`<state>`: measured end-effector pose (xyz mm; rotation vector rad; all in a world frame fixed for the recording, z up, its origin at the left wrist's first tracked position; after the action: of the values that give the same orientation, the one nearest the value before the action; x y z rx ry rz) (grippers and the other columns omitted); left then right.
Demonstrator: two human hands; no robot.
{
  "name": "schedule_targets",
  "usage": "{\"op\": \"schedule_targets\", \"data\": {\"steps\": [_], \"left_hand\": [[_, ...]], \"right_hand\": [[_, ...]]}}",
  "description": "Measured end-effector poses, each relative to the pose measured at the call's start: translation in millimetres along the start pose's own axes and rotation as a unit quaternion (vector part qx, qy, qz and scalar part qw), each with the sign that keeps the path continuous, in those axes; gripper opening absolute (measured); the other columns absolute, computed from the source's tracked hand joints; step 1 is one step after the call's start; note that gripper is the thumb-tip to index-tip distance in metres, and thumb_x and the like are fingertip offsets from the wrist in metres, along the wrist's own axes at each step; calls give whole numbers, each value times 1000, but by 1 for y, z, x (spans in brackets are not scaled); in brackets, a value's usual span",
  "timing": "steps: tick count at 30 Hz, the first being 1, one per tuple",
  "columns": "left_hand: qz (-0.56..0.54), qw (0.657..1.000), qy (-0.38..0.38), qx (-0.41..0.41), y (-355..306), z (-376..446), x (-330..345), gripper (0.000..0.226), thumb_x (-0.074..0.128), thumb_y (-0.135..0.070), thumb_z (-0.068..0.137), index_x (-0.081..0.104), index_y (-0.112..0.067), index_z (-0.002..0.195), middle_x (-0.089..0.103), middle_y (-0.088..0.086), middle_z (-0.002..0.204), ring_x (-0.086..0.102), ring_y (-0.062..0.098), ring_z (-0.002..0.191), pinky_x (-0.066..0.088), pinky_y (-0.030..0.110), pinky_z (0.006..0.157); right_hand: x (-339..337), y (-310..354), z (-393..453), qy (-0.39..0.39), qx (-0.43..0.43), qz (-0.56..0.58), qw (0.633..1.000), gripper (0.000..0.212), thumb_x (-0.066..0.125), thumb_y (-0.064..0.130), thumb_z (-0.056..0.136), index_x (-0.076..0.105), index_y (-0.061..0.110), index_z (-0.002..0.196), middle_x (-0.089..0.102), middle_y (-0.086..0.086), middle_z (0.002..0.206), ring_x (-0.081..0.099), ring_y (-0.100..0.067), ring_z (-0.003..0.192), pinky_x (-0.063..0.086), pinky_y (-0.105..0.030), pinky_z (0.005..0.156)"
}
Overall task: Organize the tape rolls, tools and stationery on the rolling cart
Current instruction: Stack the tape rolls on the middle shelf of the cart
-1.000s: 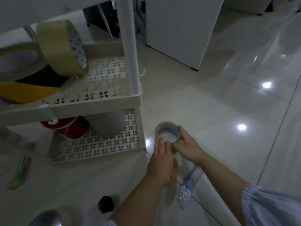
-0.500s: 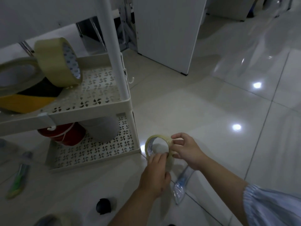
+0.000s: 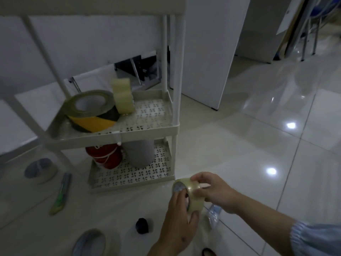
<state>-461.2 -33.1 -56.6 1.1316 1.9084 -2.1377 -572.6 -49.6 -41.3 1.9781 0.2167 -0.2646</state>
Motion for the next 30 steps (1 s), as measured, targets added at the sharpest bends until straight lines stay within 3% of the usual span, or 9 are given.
{"op": "schedule_targets", "data": {"steps": [3, 6, 9, 12, 14, 17, 22, 26, 30], "left_hand": [[6, 998, -54, 14, -10, -15, -39, 77, 32, -53, 76, 18, -21, 144, 15, -16, 145, 12, -6, 131, 9, -1, 101], [-8, 993, -109, 49, -28, -22, -78, 69, 37, -37, 81, 17, -19, 144, 10, -18, 145, 10, 1, 139, 16, 14, 113], [-4, 987, -139, 86, -48, -27, -118, 67, 39, -36, 83, 20, -19, 145, 20, -7, 149, 20, 9, 139, 27, 29, 114], [14, 973, -182, 138, -75, -27, -155, 68, 32, -42, 80, 18, -24, 144, 28, -10, 136, 28, 1, 127, 31, 20, 107], [3, 968, -200, 152, -91, -23, -175, 65, 37, -33, 83, 18, -22, 145, 29, -10, 135, 30, 0, 124, 32, 14, 104], [-32, 963, -207, 171, -107, -7, -198, 66, 44, -26, 86, 18, -21, 147, 31, -11, 138, 32, -6, 125, 29, 3, 100], [-9, 973, -177, 148, -109, 30, -222, 69, 49, -8, 90, 14, -24, 147, 21, -13, 144, 17, -4, 130, 19, -1, 100], [164, 964, -168, 128, -104, 57, -241, 74, 46, -32, 80, 16, -20, 146, 20, 4, 153, 13, 23, 141, 17, 36, 115], [274, 957, -91, 35, -86, 87, -246, 72, 48, -30, 90, 3, -31, 146, -11, 3, 157, -16, 27, 143, 4, 53, 116]], "right_hand": [[33, 33, -23, 32, -41, 32, 998, 33, 65, 1, 77, 55, 21, 102, 55, 3, 109, 62, -22, 81, 52, -37, 70], [45, 80, -44, -2, -155, -17, 988, 41, 69, 6, 75, 51, 35, 98, 56, 15, 104, 63, -6, 81, 56, -29, 71], [55, 128, -63, -51, -260, -82, 961, 51, 66, 4, 78, 47, 41, 107, 52, 18, 114, 56, -8, 103, 54, -32, 84], [57, 167, -73, -98, -337, -150, 924, 56, 62, 3, 81, 41, 25, 129, 39, 6, 136, 38, -17, 130, 45, -39, 100], [57, 190, -74, -127, -374, -199, 897, 61, 61, 2, 83, 35, 19, 135, 24, -6, 150, 20, -14, 138, 33, -28, 110], [57, 224, -70, -171, -413, -265, 854, 60, 57, -1, 84, 32, 12, 137, 14, -14, 152, 14, -18, 137, 9, 1, 103], [58, 257, -45, -248, -420, -281, 827, 59, 44, -9, 83, 29, 5, 138, 14, -24, 151, 37, -44, 126, 47, -46, 95], [56, 265, -18, -254, -379, -292, 841, 65, 43, -12, 83, 22, 9, 141, 4, -16, 154, 46, -41, 115, 46, -45, 88], [46, 266, 8, -246, -385, -271, 847, 70, 43, -14, 81, 20, 11, 142, 3, -11, 155, 47, -34, 120, 47, -36, 78]]}}
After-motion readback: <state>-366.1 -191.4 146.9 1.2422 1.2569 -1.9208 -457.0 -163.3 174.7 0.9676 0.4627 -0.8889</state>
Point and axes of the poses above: each hand's wrist, its own z-axis towards the middle knuckle, its own x-axis out of the palm, y = z × x, the point moved 9 cm from there along z, towards the middle knuckle
